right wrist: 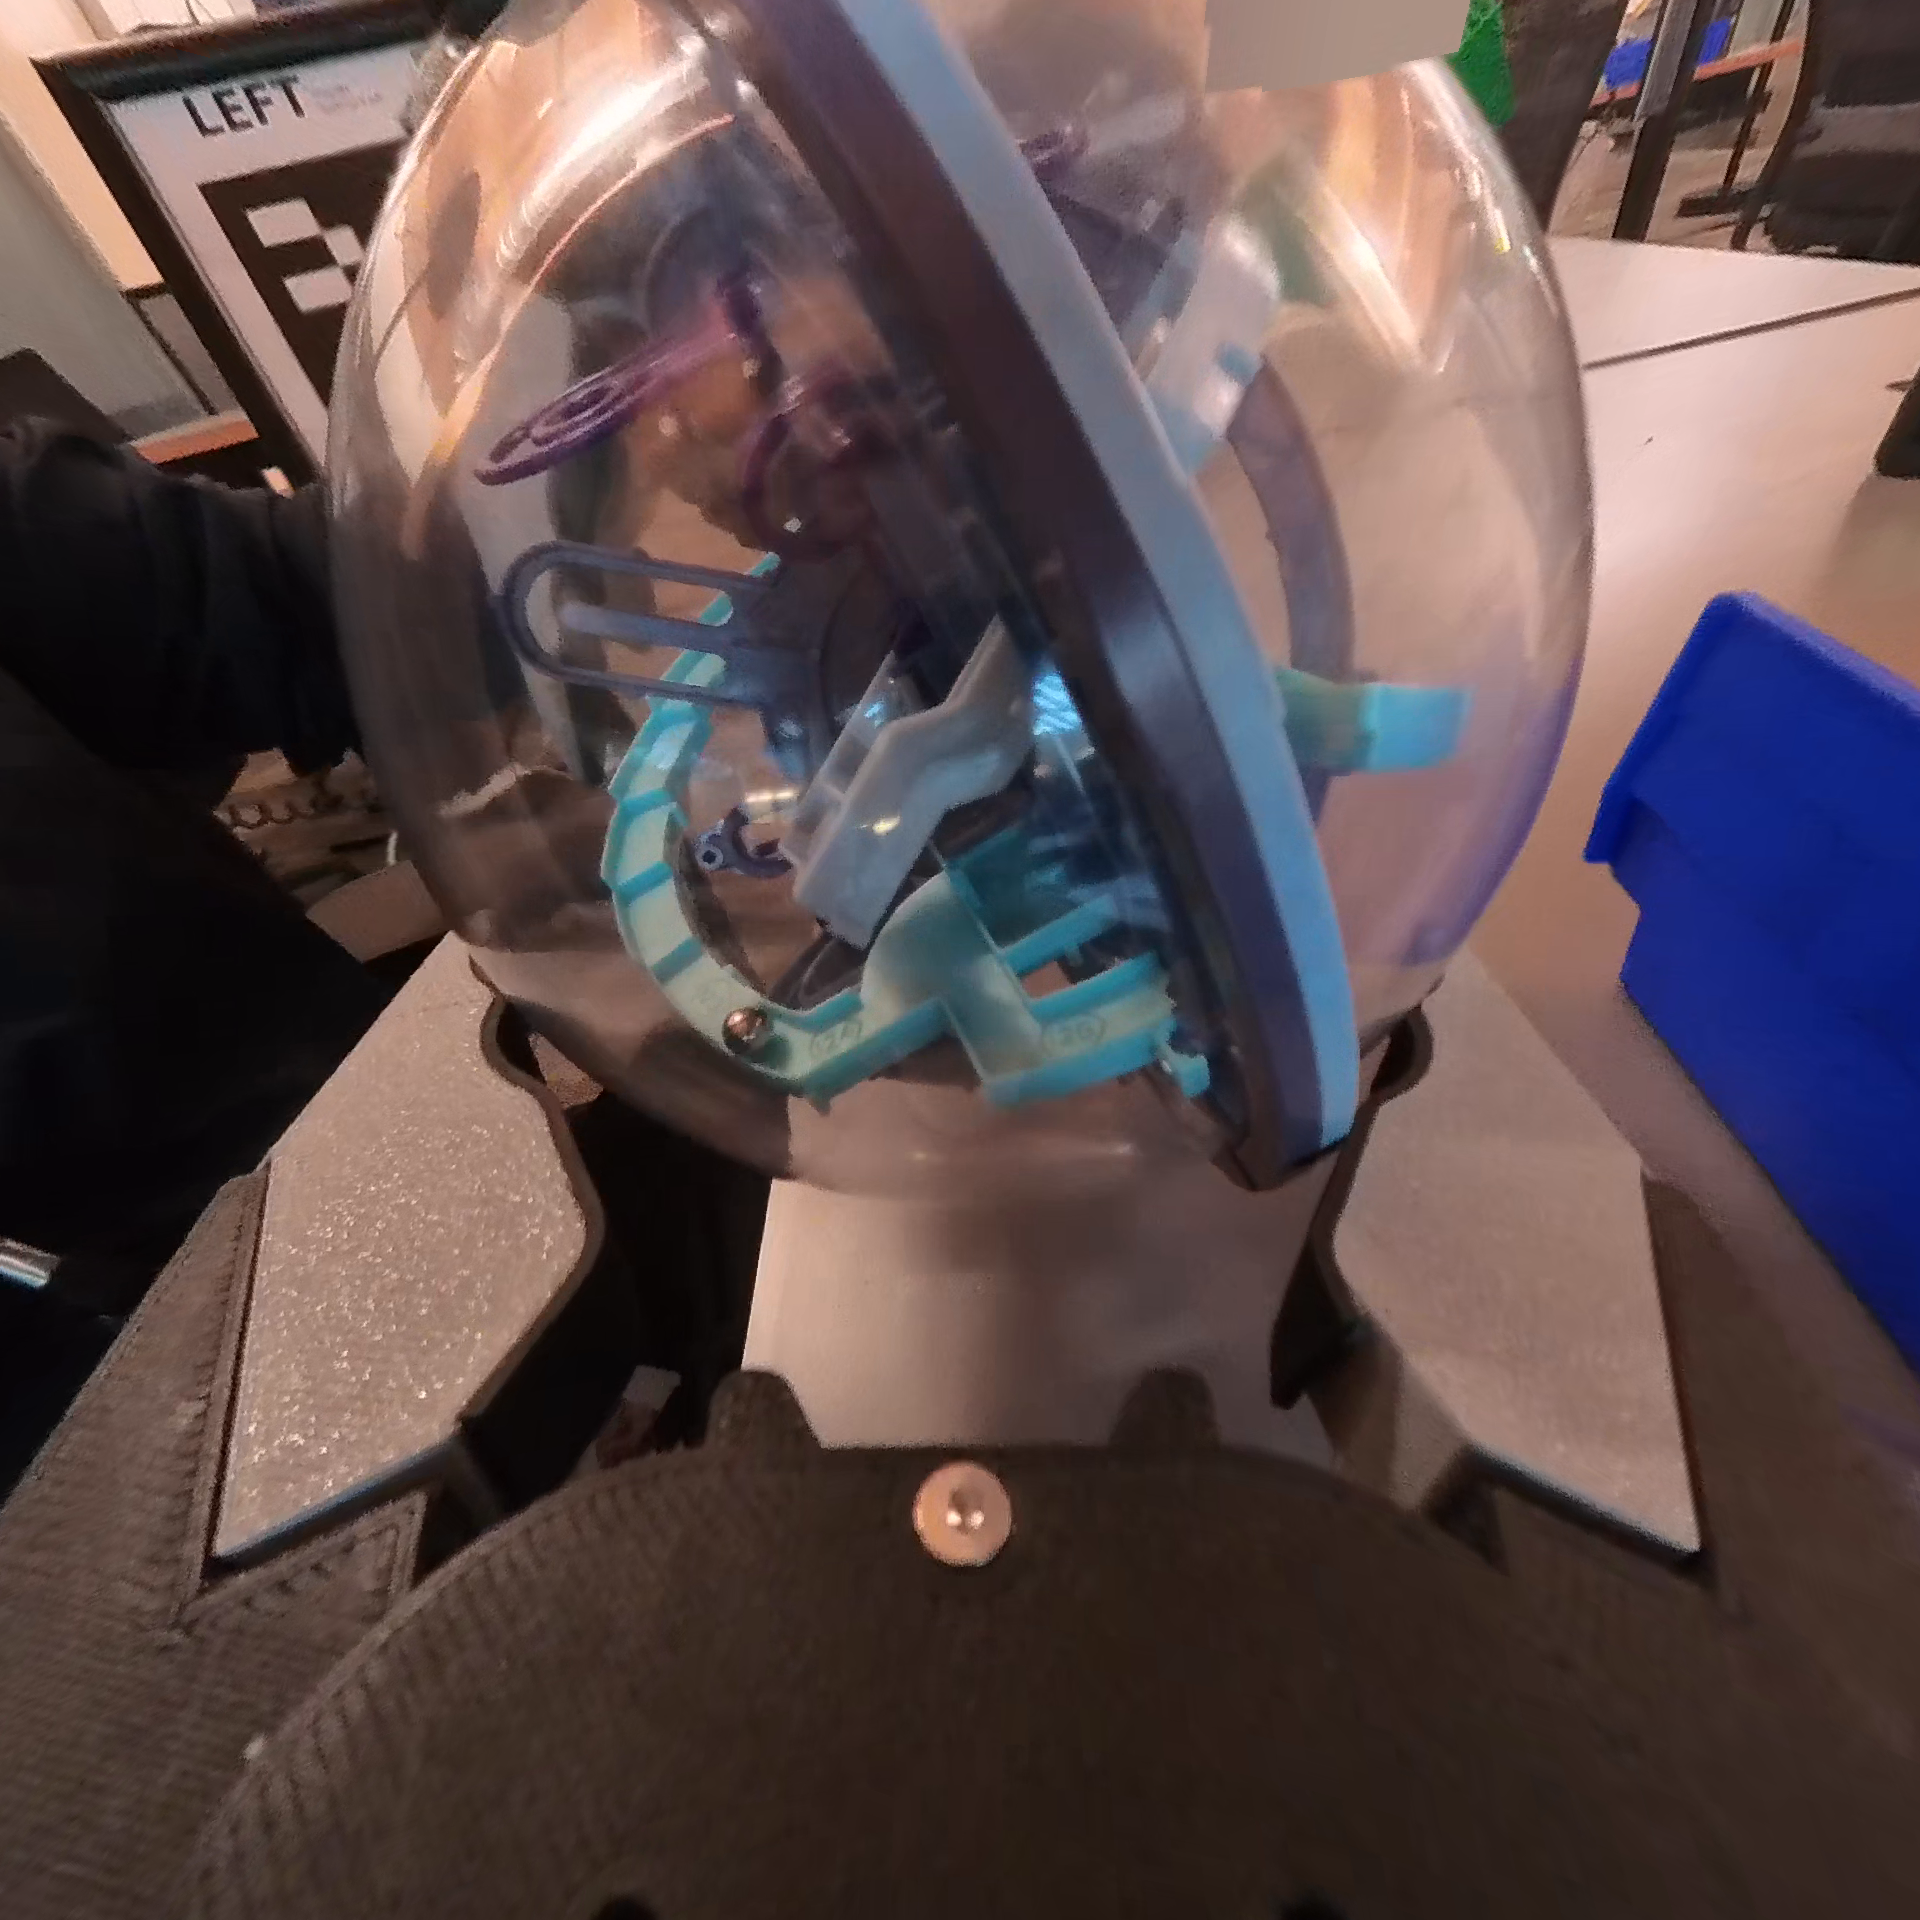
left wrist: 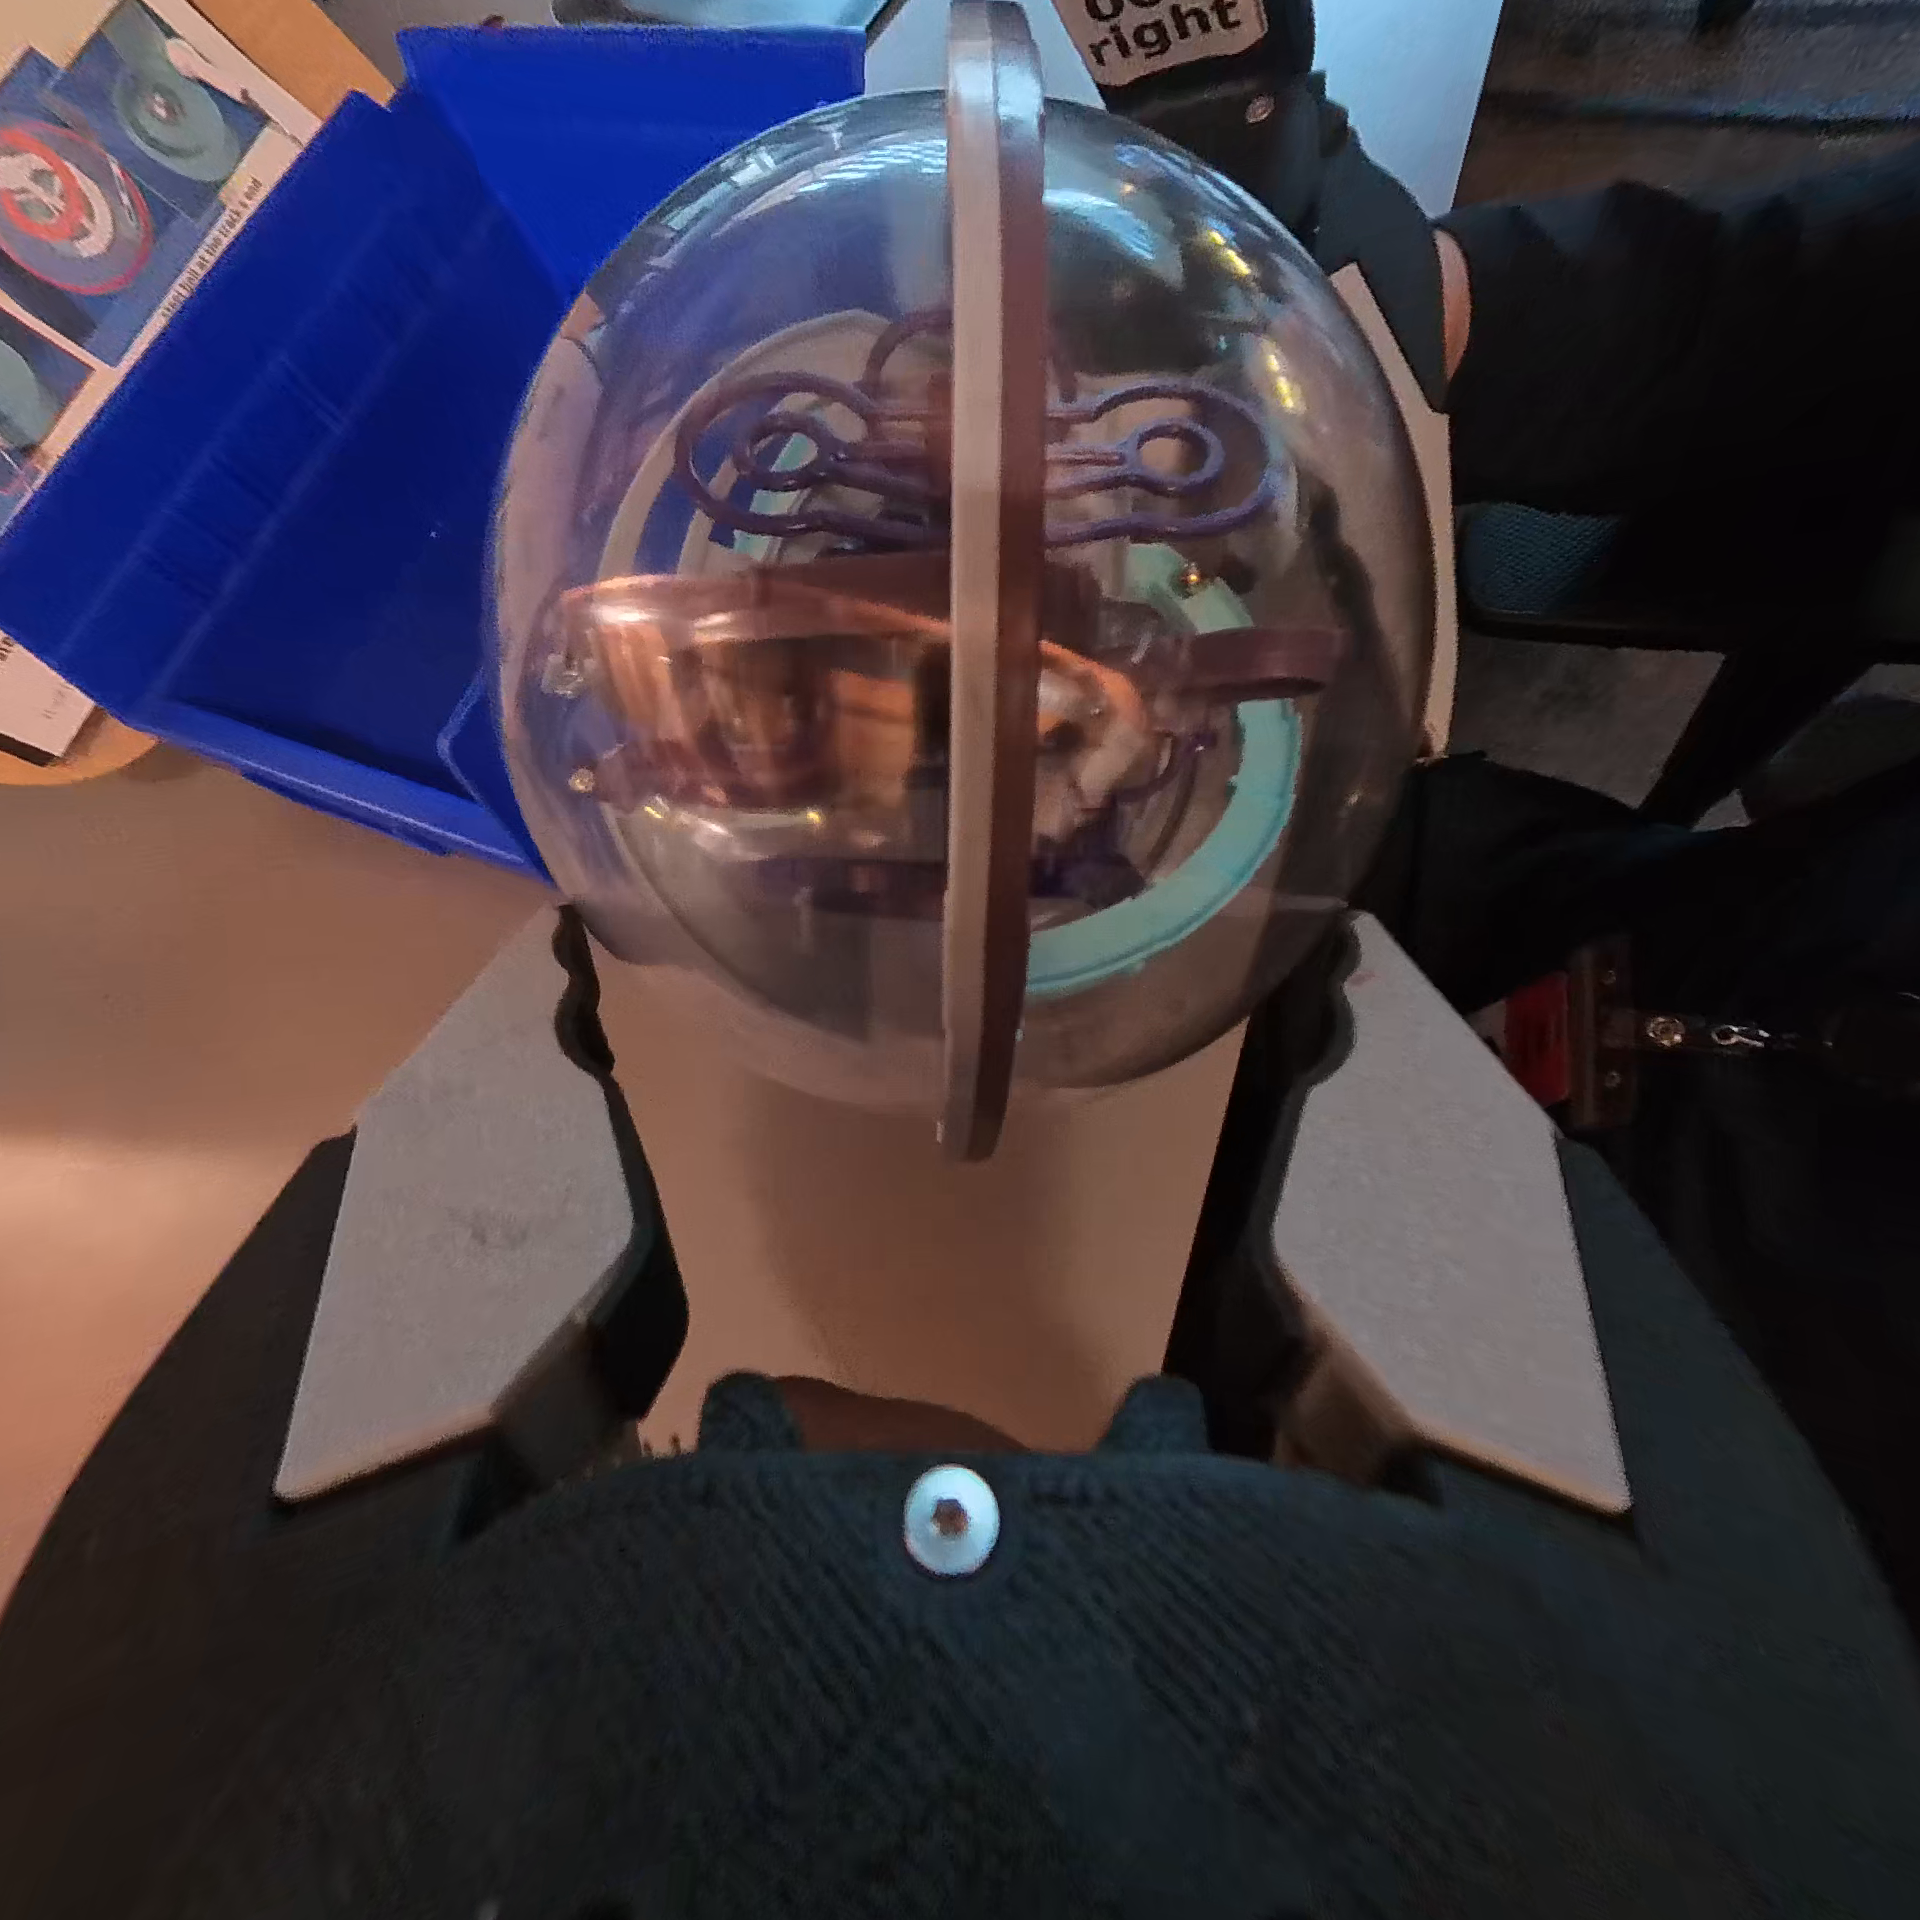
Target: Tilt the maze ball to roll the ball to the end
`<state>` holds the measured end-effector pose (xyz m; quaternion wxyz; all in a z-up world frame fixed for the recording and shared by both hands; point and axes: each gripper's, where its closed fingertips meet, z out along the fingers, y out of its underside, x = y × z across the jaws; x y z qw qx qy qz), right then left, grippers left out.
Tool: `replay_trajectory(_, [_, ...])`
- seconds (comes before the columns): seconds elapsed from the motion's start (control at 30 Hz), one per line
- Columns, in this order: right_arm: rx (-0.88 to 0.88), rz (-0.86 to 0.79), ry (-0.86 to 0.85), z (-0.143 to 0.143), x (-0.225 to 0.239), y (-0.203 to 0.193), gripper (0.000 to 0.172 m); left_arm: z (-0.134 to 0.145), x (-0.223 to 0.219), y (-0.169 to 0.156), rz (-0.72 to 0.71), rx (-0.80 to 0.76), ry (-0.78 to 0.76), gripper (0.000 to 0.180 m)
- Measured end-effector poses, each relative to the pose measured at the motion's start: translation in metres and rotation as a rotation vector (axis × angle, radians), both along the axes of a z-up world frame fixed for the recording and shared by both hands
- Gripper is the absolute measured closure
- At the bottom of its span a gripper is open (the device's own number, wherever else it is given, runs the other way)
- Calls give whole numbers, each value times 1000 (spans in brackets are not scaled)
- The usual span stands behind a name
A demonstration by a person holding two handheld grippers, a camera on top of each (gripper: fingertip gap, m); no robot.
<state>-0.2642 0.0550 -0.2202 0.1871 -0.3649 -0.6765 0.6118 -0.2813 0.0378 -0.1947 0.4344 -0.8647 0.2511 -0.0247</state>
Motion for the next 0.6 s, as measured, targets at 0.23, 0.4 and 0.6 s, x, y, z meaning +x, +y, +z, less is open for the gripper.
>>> replay_trajectory(0.23, [18, 15, -57, -12, 1, 1, 14, -12, 0, 1, 6, 39, -61, 46])
replay_trajectory(0.4, [65, 26, -113, -23, 3, 1, 15, -17, 1, 2, -9, 73, -76, 46])
replay_trajectory(0.6, [81, 29, -168, -31, 4, 3, 14, -22, 0, 5, -19, 86, -107, 46])
